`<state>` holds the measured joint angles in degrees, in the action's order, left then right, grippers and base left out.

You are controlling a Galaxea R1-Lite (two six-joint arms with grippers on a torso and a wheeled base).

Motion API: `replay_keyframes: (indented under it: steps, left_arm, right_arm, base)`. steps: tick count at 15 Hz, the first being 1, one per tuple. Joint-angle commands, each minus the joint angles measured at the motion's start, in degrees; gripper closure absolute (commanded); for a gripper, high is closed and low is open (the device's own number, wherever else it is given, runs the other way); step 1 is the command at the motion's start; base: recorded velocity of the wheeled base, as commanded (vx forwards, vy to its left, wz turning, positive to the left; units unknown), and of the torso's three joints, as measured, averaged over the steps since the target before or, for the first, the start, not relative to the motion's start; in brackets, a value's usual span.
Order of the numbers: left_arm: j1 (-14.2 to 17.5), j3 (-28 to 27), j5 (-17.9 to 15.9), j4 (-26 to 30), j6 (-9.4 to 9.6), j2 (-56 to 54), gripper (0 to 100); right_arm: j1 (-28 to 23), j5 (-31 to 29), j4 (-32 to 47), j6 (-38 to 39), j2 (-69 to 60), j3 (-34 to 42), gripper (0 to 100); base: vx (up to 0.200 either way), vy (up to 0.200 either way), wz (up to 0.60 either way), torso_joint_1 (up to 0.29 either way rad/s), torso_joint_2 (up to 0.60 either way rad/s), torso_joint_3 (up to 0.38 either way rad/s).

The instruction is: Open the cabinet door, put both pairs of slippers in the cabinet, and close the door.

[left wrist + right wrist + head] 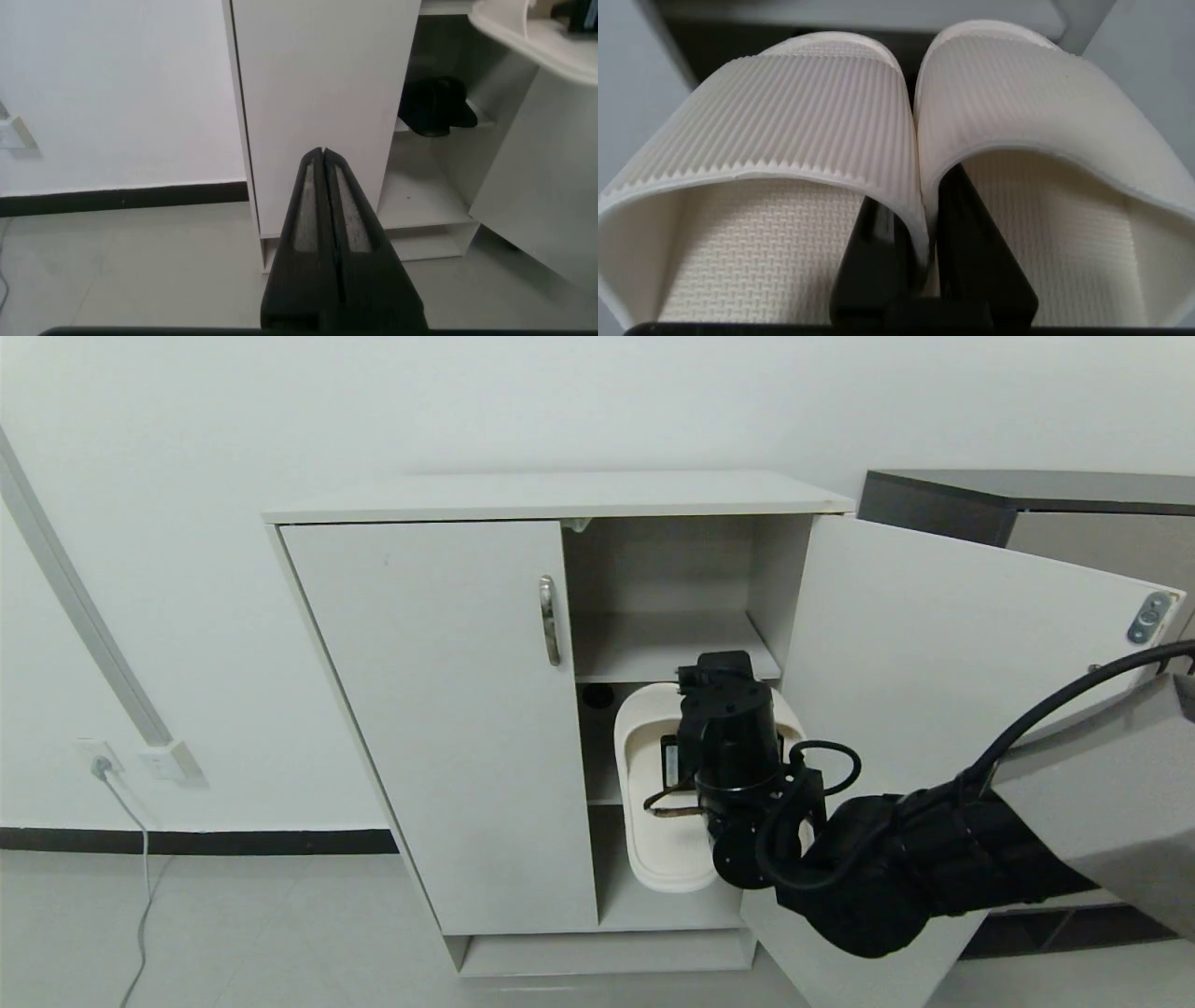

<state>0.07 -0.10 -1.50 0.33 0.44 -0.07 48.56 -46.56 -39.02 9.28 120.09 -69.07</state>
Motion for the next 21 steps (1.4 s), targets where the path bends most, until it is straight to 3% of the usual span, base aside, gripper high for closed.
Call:
replay_keyframes:
  steps: [1,8,21]
  left_arm:
    - [0.0,0.0,0.0,0.0,0.0,0.1,100]
    - [0.0,0.0,-0.1,0.0,0.0,0.1,100]
    - [0.0,0.0,-0.1,0.0,0.0,0.1,100]
  right_arm:
    - [-1.1,0.1,0.1,-0.7,0.4,-2.7,100]
    - [-0.9,0.1,0.1,-1.8,0.1,-2.9,100]
    - [-0.4,0.1,0.1,-1.8,-1.2,-2.5,100]
  base:
    - [0.0,0.0,0.0,0.0,0.0,0.0]
    - [0.0,0.0,0.0,0.0,0.0,0.0]
    - [0.2,0.0,0.0,0.0,0.0,0.002]
